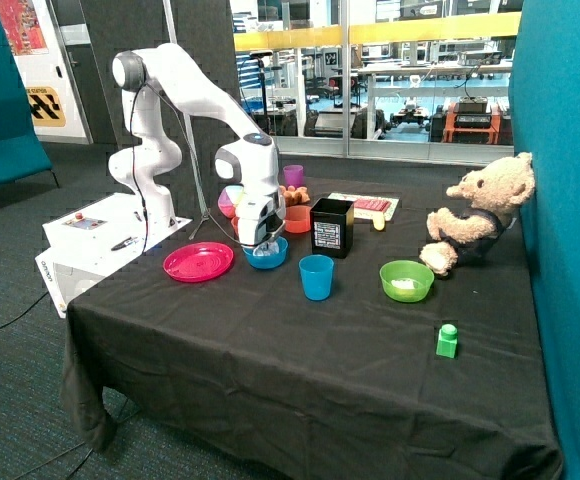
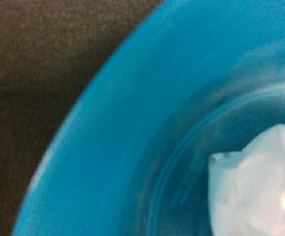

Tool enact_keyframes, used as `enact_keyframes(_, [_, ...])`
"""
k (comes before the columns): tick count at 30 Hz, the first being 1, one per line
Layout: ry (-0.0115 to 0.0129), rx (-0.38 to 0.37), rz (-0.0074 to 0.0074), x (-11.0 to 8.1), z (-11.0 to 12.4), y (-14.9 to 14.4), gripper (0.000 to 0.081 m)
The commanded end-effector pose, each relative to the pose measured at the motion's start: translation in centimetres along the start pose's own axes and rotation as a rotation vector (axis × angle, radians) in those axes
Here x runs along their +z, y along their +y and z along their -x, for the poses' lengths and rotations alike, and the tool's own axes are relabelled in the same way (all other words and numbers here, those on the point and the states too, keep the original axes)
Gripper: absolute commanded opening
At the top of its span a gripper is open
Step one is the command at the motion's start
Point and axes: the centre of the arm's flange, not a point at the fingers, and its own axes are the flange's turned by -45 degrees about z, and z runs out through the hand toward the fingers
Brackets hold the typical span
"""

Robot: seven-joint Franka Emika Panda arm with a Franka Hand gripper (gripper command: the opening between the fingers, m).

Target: Throw away the rubbish paper

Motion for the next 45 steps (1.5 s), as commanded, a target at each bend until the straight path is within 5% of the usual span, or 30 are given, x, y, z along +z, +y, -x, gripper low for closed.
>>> enact_keyframes(1, [-0.0062,-0.003,-0.0013,-1.5,0.3,-0.2,0.0000])
enact_keyframes(19, [-0.0062,-0.062,-0.0015,-7.9,-0.3,-2.7,0.0000])
enact_keyframes(35, [-0.0060,-0.224,-0.0020,-12.0,-0.3,-10.3,0.0000])
enact_keyframes(45, [-0.0060,-0.241,-0.0020,-13.5,-3.2,-14.8,0.0000])
